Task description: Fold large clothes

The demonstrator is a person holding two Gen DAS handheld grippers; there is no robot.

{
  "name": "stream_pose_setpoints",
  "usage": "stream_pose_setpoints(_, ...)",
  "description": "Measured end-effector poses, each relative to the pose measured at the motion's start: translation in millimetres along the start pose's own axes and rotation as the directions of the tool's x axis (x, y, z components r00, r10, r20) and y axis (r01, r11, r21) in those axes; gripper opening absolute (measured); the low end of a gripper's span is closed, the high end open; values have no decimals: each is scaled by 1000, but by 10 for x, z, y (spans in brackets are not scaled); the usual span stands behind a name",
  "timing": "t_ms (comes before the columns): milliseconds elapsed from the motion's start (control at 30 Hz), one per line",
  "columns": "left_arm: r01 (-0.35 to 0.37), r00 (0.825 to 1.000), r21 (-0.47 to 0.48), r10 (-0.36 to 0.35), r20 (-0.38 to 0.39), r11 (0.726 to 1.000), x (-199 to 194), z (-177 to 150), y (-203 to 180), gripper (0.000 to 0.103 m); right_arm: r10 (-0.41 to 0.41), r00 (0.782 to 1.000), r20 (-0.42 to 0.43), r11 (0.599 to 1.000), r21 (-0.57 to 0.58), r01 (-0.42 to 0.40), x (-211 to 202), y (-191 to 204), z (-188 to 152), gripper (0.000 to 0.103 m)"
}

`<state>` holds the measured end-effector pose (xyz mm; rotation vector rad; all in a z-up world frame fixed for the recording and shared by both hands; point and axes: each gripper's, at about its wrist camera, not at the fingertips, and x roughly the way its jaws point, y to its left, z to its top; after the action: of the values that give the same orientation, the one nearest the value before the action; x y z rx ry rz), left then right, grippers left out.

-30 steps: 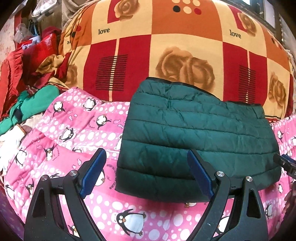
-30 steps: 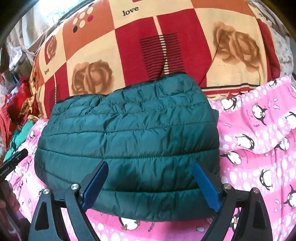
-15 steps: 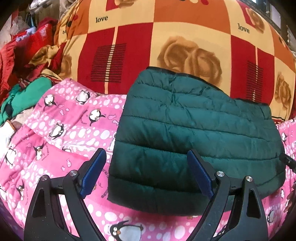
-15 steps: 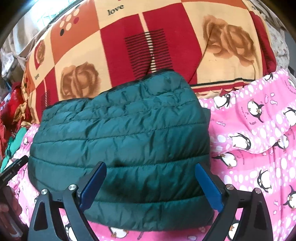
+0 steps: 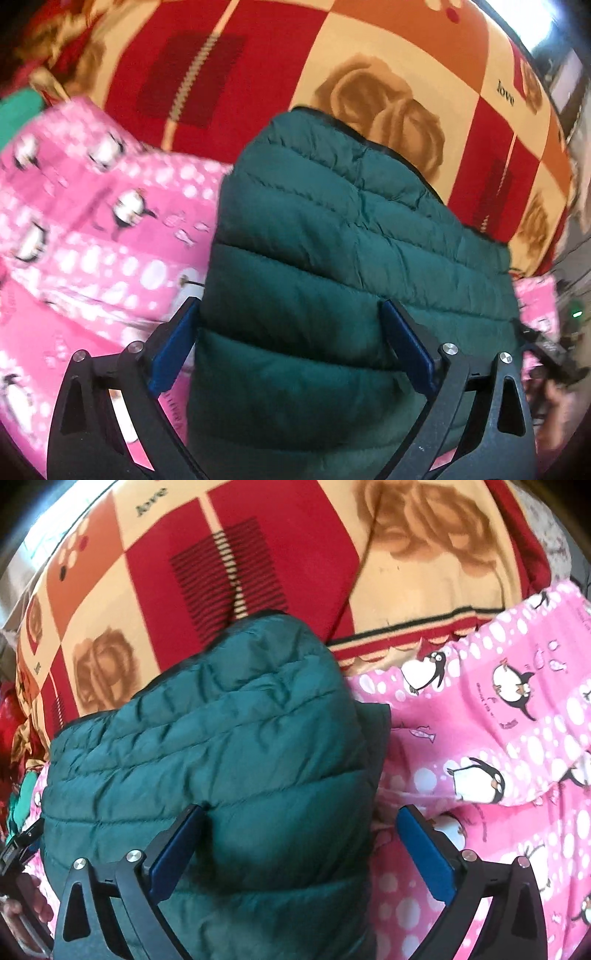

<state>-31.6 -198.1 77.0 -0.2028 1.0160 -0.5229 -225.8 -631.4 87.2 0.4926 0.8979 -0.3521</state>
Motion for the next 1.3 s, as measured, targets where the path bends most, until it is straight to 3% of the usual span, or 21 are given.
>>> stream_pose_setpoints(200, 115, 992, -63, -118, -41, 991, 175, 39, 163, 103, 107, 992, -58, 994, 23, -106, 218, -165, 116, 103)
stream_pose_setpoints(367, 182, 978, -92, -190, -83, 979, 303, 96, 200, 103, 214, 970, -115, 976, 66, -208, 412, -302, 162, 103)
stream_pose_setpoints(533, 204, 971, -92, -214, -107, 975, 420, 148, 200, 103, 271, 949, -158, 963, 47, -267, 550, -271, 190, 103)
stream_pose_setpoints(667, 197, 970, -78, -206, -129, 977, 482, 164, 170, 103, 351, 914, -204, 936, 101, -337, 701, -284, 167, 103)
stream_pose_setpoints(733, 189, 973, -56, -194, -124, 980, 456, 166, 113, 96, 353, 914, -200, 936, 80, -344, 684, -249, 143, 103)
stream_pose_setpoints(800, 189, 976, -31, -191, -104, 982, 379, 156, 37, 77, 373, 906, -198, 928, 61, -368, 638, -176, 108, 101)
stream_pose_setpoints(900, 172, 983, 9, -171, -68, 985, 218, 130, -63, 57, 367, 917, -159, 929, 15, -369, 460, -65, 52, 82)
stream_pose_setpoints(1000, 185, 982, 35, -184, -33, 982, -3, 128, -125, 45, 378, 919, -111, 925, 6, -380, 236, -21, 27, 62)
stream_pose_setpoints(1067, 197, 980, 58, -197, -11, 979, -173, 123, -184, 42, 402, 912, -80, 916, 14, -402, 62, -4, 16, 51)
stream_pose_setpoints(1133, 213, 977, 78, -214, 2, 974, -386, 93, -234, 41, 435, 899, -56, 901, 20, -434, -137, 19, 0, 47)
stream_pose_setpoints(1300, 257, 966, 110, -258, -4, 960, -896, -103, -275, 41, 482, 875, -34, 875, -16, -483, -635, 168, -190, 46)
